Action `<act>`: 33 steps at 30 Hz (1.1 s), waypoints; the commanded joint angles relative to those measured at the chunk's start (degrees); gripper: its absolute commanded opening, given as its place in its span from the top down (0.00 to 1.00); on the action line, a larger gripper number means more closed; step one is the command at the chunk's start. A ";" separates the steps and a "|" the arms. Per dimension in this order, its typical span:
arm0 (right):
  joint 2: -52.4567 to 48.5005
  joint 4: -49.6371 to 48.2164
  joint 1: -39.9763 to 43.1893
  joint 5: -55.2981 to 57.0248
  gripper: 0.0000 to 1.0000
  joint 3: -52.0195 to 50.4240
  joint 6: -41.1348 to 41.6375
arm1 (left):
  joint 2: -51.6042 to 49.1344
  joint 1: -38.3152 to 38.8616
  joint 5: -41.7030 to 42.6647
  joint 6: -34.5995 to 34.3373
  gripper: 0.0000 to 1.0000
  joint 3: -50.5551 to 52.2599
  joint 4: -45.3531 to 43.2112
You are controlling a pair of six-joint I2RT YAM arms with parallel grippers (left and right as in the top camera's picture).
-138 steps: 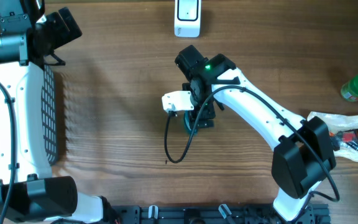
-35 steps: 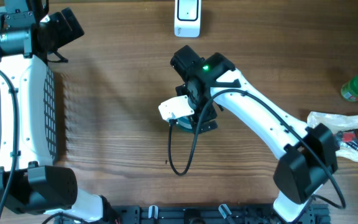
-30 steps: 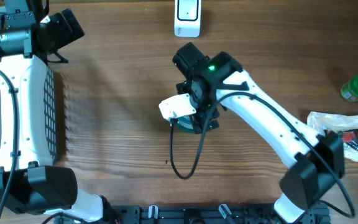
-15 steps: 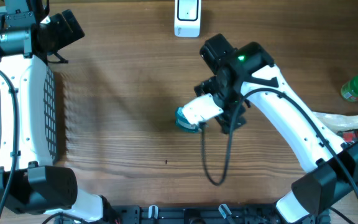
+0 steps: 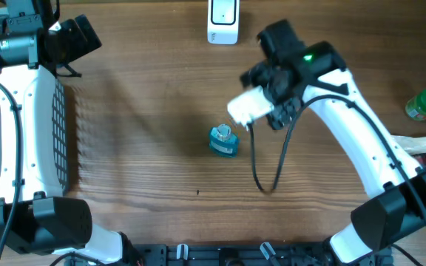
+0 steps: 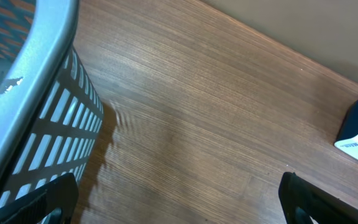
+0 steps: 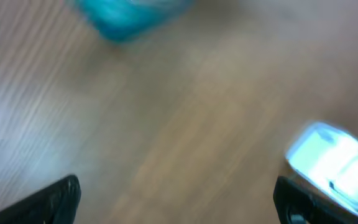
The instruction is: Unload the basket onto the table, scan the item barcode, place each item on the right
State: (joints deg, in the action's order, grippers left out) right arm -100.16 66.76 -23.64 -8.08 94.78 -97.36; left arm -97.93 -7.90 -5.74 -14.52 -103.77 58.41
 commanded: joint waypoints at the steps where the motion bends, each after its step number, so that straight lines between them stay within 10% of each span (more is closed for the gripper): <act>1: 1.92 -11.50 4.74 -1.75 0.00 1.01 28.35 | -0.35 -0.22 0.26 -0.92 0.00 0.39 0.46; 6: 1.95 -26.82 10.23 -2.84 0.00 1.01 82.38 | -0.35 -0.22 0.24 -0.90 0.00 0.39 1.05; 11: 1.95 -20.57 12.00 -3.32 0.00 1.01 130.64 | -0.35 -0.22 -0.39 -0.63 0.00 0.39 1.05; 33: 2.34 -0.46 -10.67 1.18 0.00 0.79 159.07 | -0.35 -1.01 -0.55 3.58 0.00 0.39 -0.90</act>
State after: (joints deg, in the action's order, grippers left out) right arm -99.63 62.89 -32.75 -9.98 95.09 55.48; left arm -97.93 -8.23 -5.78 -11.64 -103.77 57.78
